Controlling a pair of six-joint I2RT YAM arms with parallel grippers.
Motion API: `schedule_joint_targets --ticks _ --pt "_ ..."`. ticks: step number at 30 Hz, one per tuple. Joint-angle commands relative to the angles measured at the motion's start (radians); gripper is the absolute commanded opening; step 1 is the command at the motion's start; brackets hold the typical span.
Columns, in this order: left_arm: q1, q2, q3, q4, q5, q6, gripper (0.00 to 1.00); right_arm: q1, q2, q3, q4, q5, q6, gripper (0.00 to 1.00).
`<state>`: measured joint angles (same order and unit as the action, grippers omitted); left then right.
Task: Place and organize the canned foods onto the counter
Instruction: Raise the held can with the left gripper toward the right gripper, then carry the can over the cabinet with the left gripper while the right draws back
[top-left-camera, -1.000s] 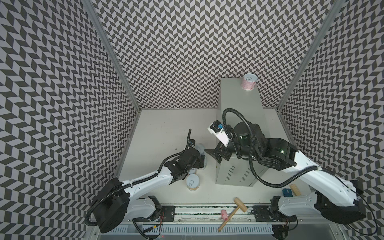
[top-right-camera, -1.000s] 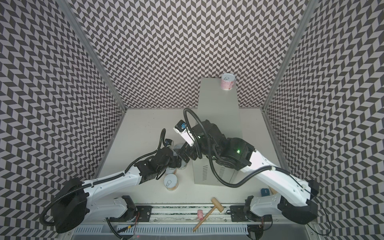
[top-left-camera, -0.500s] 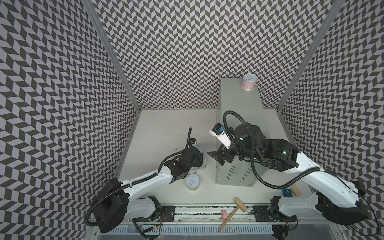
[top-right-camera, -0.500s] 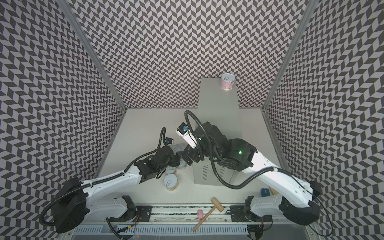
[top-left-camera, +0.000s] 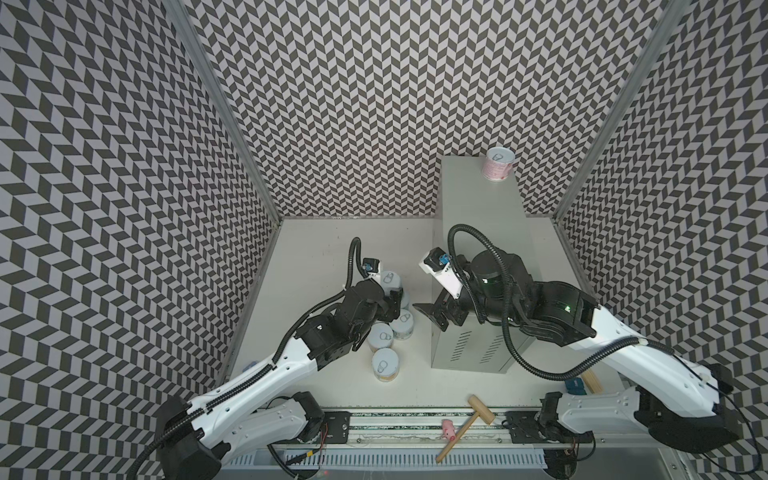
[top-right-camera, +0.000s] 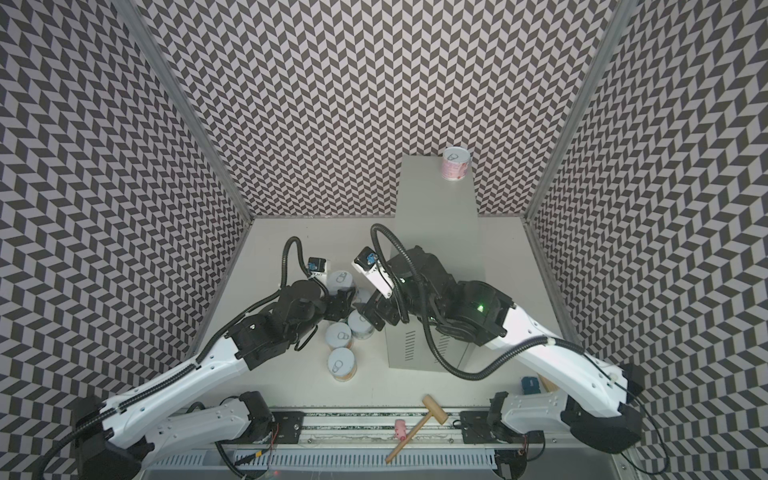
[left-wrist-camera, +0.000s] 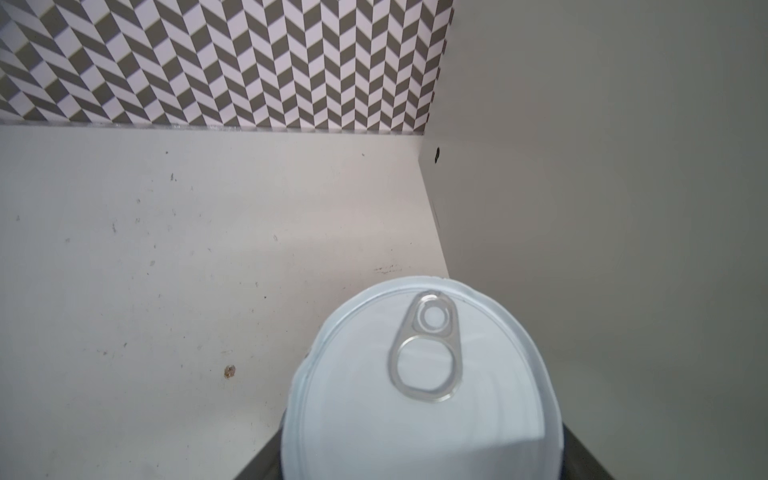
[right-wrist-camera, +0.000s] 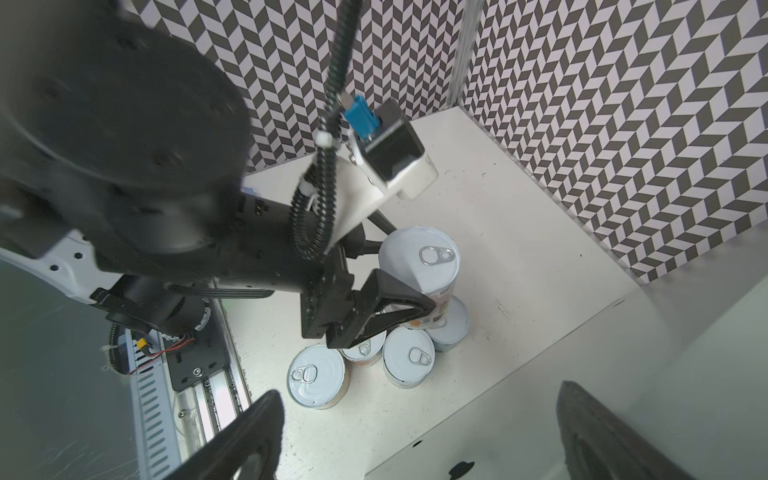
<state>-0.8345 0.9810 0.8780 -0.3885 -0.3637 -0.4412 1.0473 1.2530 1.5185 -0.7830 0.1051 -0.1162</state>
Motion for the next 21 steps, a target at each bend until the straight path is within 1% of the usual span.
schedule_joint_targets --ticks 1,2,6,9,13,18,21 --pt "0.006 -0.076 0.098 -0.006 0.030 0.044 0.72 0.006 -0.022 -0.016 0.067 -0.024 -0.011 0.99" --pt "0.006 -0.096 0.114 -0.004 0.049 0.087 0.71 0.005 -0.024 -0.017 0.072 -0.036 -0.011 0.99" --pt "0.005 -0.136 0.179 -0.013 0.124 0.163 0.71 0.005 -0.040 -0.030 0.102 -0.054 -0.002 0.99" --pt "0.006 -0.135 0.231 -0.015 0.187 0.207 0.71 0.006 -0.061 -0.033 0.121 -0.033 0.018 0.99" --pt "0.004 -0.091 0.321 -0.020 0.272 0.252 0.71 0.005 -0.128 -0.047 0.169 0.057 0.070 0.99" --pt "0.000 -0.015 0.435 -0.019 0.342 0.302 0.70 0.004 -0.241 -0.111 0.222 0.156 0.142 0.99" --pt "-0.010 0.053 0.517 -0.038 0.366 0.332 0.70 0.005 -0.289 -0.141 0.214 0.278 0.214 0.99"
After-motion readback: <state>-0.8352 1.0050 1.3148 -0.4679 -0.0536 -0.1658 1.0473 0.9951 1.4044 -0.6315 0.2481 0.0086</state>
